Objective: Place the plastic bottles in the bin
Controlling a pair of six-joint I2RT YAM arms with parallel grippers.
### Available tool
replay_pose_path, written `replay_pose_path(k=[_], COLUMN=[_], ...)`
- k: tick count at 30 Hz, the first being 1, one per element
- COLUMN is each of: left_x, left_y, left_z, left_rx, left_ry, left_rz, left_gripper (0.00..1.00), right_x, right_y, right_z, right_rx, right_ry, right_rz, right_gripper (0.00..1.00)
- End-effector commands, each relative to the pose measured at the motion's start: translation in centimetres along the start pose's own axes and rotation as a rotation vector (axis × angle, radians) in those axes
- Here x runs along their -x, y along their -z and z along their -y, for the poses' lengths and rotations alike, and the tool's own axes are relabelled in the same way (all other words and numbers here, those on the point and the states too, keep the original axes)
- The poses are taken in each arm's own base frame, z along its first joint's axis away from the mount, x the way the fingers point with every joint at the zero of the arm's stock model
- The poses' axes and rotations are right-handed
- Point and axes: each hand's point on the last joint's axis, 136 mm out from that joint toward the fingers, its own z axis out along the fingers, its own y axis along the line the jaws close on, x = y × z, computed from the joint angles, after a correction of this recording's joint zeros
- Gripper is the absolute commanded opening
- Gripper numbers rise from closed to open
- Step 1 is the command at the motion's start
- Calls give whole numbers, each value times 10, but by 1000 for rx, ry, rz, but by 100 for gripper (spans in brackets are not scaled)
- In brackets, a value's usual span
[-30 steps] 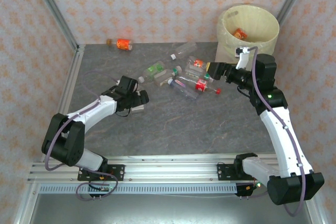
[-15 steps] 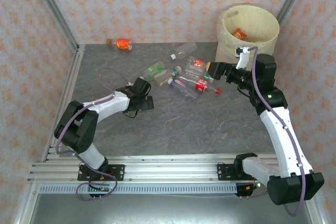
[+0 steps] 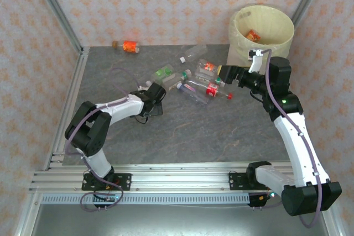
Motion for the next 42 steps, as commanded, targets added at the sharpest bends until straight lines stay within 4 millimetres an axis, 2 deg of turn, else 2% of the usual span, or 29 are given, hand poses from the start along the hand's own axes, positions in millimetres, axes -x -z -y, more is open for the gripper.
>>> replay_pose_path(k=[1, 6, 12, 16, 19, 22, 24, 27, 29, 34, 37, 42], left_x=[-10, -8, 0, -2, -1, 5, 14, 23, 25, 29, 30, 31], left_y=[-8, -5, 12, 27, 45, 69, 92, 133, 154, 200, 219, 241], left_z=[7, 11, 5, -2, 2, 7, 13, 29, 39, 69, 85, 103], left_rx=[-34, -69, -95, -144, -231, -306, -369, -451, -484, -571, -610, -668], left_ry=[29, 48, 26, -4, -49, -85, -86, -147, -188, -290, -330, -379], left_rz=[-20, -4, 63, 117, 155, 199, 258, 376, 427, 523, 560, 583], left_gripper=[96, 84, 78, 75, 72, 66, 62, 60, 59, 57, 56, 56], right_x=[1, 1, 1, 7, 13, 14, 12, 2, -6, -31, -43, -55], right_y=[-1, -1, -2, -4, -10, -22, -31, -44, -54, -73, -82, -83], right_z=[-1, -1, 1, 7, 16, 27, 30, 28, 19, -27, -43, -68], right_rx=[0, 2, -5, -31, -39, -12, 27, 48, 70, 206, 248, 321], right_ry=[23, 22, 14, -22, -99, -262, -350, -391, -387, -322, -269, -179], right_rz=[8, 7, 10, 54, 121, 180, 190, 167, 132, -5, -54, -122], right_gripper=[100, 99, 99, 99, 99, 99, 100, 99, 99, 99, 99, 99])
